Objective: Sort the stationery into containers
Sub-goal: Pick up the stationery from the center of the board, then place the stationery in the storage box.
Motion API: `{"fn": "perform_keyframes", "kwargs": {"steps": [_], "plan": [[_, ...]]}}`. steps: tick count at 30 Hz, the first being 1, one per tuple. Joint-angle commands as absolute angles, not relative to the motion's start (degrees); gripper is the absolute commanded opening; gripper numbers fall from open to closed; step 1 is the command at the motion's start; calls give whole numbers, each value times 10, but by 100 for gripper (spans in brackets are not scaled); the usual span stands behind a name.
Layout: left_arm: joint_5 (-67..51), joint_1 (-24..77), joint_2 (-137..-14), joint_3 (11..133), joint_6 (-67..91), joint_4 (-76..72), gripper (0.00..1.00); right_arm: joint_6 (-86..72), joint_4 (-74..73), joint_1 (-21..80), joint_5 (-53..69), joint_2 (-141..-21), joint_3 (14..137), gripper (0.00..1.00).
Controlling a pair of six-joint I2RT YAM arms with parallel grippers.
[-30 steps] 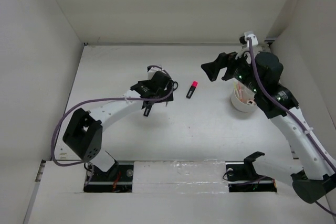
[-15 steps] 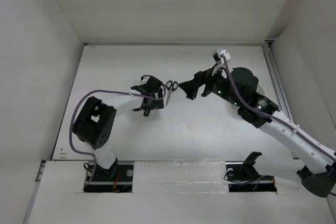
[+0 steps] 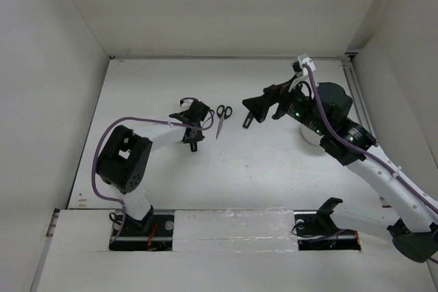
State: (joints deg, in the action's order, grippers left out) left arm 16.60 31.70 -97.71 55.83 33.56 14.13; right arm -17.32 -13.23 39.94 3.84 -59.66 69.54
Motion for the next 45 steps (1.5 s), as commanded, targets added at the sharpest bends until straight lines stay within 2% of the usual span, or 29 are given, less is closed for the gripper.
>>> {"fn": "perform_keyframes", "kwargs": {"steps": [1, 2, 3, 6, 10, 14, 20, 26, 34, 39, 45], "plan": [[121, 314, -994, 519, 363, 186, 14, -166, -103, 391, 46, -568, 696, 100], [113, 314, -987, 519, 363, 186, 5, -166, -103, 385, 55, -581, 696, 100], [101, 314, -978, 513, 363, 186, 0, -171, -108, 380, 69, -590, 696, 100], [96, 328, -935, 508, 363, 166, 0, -182, -88, 345, 147, -625, 675, 100], [139, 425, -804, 502, 336, 133, 0, -197, -35, 266, 277, -654, 651, 100], [231, 560, -730, 490, 280, 66, 0, -182, -90, 272, 252, -654, 667, 100], [267, 656, -690, 466, 203, -72, 0, -192, -122, 280, 240, -633, 640, 100], [248, 682, -676, 467, 143, -119, 0, -205, -141, 279, 267, -585, 598, 88], [236, 682, -655, 489, 103, -154, 0, -239, -128, 279, 267, -548, 513, 84], [230, 682, -650, 494, 91, -159, 0, -254, -92, 273, 327, -573, 487, 81], [212, 682, -650, 494, 91, -171, 0, -290, -24, 268, 367, -586, 475, 81]]}}
